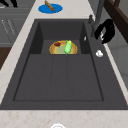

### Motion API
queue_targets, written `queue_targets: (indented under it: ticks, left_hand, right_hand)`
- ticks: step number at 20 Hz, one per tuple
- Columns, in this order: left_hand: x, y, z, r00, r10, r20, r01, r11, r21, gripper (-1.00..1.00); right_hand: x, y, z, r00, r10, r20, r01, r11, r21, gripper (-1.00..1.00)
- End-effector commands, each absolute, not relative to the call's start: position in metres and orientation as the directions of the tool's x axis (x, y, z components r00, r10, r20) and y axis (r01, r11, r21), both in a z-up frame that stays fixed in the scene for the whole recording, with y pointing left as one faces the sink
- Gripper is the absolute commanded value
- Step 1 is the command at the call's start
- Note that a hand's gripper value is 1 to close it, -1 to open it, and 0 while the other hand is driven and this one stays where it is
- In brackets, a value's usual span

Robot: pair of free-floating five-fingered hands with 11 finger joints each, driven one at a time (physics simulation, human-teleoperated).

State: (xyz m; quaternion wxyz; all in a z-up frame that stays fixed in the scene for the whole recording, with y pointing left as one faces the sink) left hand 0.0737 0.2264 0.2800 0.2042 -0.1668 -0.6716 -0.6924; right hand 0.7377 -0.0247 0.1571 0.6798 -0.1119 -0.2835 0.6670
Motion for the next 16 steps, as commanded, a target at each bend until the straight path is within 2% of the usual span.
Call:
queue_targets:
  ticks: [1,7,9,16]
  left_hand:
    - [0.074,0.226,0.28,-0.861,-0.059,0.505,0.507,-0.014,0.862,0.0]
    - [0.074,0.226,0.28,-0.861,-0.059,0.505,0.507,-0.014,0.862,0.0]
    - [0.074,0.226,0.28,-0.861,-0.059,0.505,0.507,-0.014,0.862,0.0]
    - [0.074,0.226,0.28,-0.861,-0.059,0.505,0.507,-0.014,0.862,0.0]
  right_hand:
    - [0.748,-0.012,0.159,-0.081,0.984,0.16,-0.839,0.019,-0.543,1.0]
    - [0.746,-0.006,0.18,-0.016,0.999,0.036,-0.827,0.007,-0.562,1.0]
    - [0.746,-0.004,0.181,0.024,0.999,0.033,-0.817,0.039,-0.575,1.0]
    - [0.739,0.014,0.177,-0.011,0.999,0.05,-0.831,0.018,-0.556,1.0]
